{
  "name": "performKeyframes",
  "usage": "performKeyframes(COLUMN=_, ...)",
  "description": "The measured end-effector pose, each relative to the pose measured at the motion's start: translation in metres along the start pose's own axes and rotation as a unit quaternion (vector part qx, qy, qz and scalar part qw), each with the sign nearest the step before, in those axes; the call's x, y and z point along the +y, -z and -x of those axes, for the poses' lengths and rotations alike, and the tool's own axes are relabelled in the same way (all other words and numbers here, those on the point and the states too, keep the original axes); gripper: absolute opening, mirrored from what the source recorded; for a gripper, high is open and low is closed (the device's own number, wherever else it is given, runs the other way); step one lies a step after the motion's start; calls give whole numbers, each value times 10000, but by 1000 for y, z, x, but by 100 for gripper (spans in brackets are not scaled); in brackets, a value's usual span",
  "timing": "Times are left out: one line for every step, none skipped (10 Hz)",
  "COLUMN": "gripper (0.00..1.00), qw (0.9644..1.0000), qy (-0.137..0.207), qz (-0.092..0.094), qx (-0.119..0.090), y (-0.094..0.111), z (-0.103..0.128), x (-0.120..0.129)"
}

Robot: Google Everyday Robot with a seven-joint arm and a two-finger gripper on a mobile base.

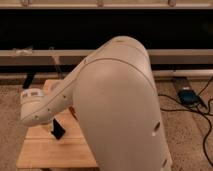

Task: Knock the eraser over

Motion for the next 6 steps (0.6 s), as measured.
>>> performKeyframes(gripper=78, qw=9999, qy=66, qz=-81, qx=-70, y=1, z=8, x=-3)
performKeyframes(gripper=78, qw=9998, qy=103, qz=-117, qx=-153, y=1, z=15, x=-6)
performKeyframes(gripper=78, qw=9996, qy=99, qz=-101, qx=-240, y=2, z=18, x=-9)
performKeyframes(gripper=78, qw=9994, qy=47, qz=-52, qx=-325, y=5, z=17, x=-12)
performKeyframes(gripper=78, qw=9994, qy=26, qz=-41, qx=-335, y=6, z=17, x=-13)
performKeyframes(gripper=78, qw=9994, qy=46, qz=-36, qx=-348, y=6, z=19, x=-12)
